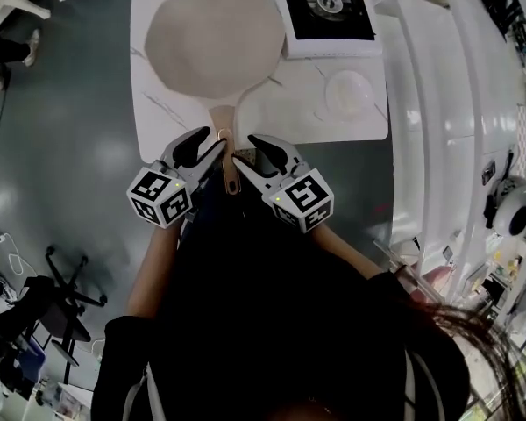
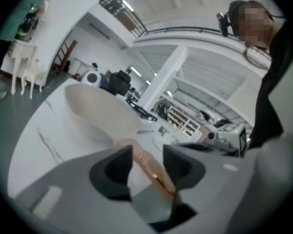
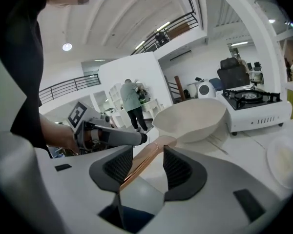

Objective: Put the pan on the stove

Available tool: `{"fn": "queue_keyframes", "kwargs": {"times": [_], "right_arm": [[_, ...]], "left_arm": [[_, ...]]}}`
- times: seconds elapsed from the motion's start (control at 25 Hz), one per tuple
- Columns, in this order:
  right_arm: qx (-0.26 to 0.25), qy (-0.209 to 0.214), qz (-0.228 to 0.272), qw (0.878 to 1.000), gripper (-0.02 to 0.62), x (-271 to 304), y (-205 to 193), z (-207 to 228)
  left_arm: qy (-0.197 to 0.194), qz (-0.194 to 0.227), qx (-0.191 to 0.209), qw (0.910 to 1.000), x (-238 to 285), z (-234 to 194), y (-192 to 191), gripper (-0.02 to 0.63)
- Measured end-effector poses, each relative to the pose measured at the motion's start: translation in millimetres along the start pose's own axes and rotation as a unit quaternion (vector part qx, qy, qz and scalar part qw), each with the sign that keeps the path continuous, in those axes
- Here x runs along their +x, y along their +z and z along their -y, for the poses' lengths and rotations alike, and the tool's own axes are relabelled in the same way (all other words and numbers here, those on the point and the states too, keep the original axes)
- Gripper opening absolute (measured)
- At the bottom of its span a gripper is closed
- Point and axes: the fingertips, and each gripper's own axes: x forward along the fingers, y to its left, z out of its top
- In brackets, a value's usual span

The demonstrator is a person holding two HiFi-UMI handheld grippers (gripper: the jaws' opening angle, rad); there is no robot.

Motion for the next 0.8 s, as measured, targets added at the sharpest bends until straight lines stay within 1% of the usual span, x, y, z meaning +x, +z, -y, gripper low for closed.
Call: {"fn": "queue_keyframes", "kwargs": {"times": [0.12, 0.16, 0.24, 0.32, 0.4, 0.52, 0.6, 0.72, 0.8], "right_arm": [[0.036, 0.028, -0.007, 0.999, 0.164, 5, -3, 1], [0.049, 0.041, -0.013, 0.998, 0.174, 7, -5, 0], [0.076, 0.066, -0.028, 0.995, 0.192, 11, -11, -3], [0.110, 0.082, -0.039, 0.990, 0.204, 14, -16, -5], [0.148, 0.094, -0.050, 0.983, 0.212, 16, -24, -5], [0.196, 0.128, -0.065, 0.970, 0.221, 16, -33, -11], [0.213, 0.155, -0.075, 0.962, 0.223, 16, -38, -17], [0.213, 0.186, -0.104, 0.954, 0.229, 17, -47, -26], [0.214, 0.211, -0.123, 0.946, 0.233, 19, -52, -33]], "left_arm": [[-0.028, -0.008, -0.038, 0.9989, 3, -3, -6, 0.203], [-0.037, -0.009, -0.053, 0.9979, 4, -4, -7, 0.212], [-0.053, -0.015, -0.078, 0.9955, 7, -6, -12, 0.240], [-0.071, -0.023, -0.094, 0.9928, 11, -8, -16, 0.254], [-0.095, -0.031, -0.119, 0.9879, 15, -8, -20, 0.283], [-0.134, -0.045, -0.157, 0.9775, 23, -5, -26, 0.299], [-0.152, -0.059, -0.165, 0.9727, 28, -2, -31, 0.307], [-0.171, -0.074, -0.170, 0.9678, 34, 1, -37, 0.308], [-0.184, -0.080, -0.173, 0.9642, 38, 3, -38, 0.308]]}}
